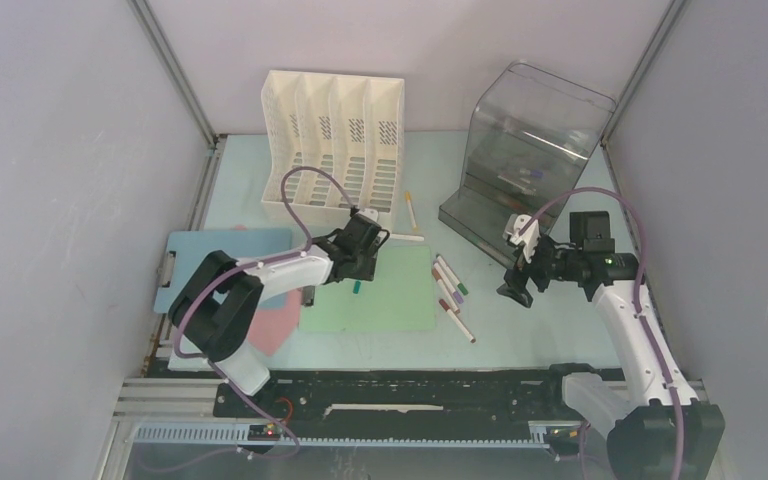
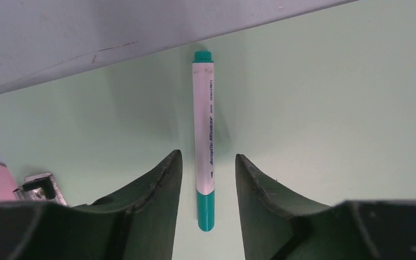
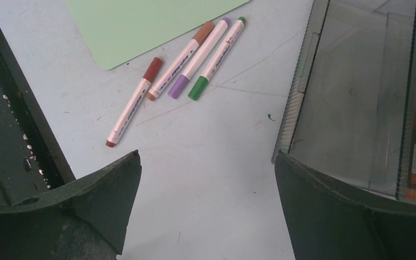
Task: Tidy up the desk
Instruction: Pick up the stationery from the folder.
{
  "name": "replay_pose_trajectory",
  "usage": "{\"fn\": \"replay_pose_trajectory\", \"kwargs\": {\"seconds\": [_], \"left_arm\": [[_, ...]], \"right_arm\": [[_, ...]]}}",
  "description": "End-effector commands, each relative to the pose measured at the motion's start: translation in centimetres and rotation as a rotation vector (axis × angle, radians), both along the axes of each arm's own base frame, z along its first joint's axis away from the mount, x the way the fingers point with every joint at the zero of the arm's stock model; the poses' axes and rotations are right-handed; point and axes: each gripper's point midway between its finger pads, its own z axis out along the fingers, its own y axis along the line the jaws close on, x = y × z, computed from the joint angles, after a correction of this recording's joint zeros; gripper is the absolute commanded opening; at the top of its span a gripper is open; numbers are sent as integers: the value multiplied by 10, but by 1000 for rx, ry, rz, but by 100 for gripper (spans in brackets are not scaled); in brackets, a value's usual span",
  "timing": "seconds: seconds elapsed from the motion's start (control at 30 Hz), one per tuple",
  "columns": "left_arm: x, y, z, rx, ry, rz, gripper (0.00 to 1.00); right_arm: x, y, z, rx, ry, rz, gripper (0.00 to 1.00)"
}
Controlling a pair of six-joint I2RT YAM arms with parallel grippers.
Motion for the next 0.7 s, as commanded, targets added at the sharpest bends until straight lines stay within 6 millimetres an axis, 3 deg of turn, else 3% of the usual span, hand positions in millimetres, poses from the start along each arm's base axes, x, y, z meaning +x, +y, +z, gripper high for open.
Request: {"fn": "replay_pose_trajectory", "kwargs": {"seconds": [0.0, 0.17, 0.5, 0.67], "left_arm": [[8, -8, -2, 8, 22, -20, 46], [4, -11, -13, 16, 69, -26, 39], [-1, -14, -14, 23, 60, -39, 4], [-5, -19, -10, 28, 24, -67, 0]], "right_arm": [[-1, 1, -1, 0, 0, 19, 100], [-3, 1, -2, -2, 1, 24, 100], [-3, -3, -2, 21, 14, 12, 100], [-6, 0, -3, 35, 25, 28, 100]]}}
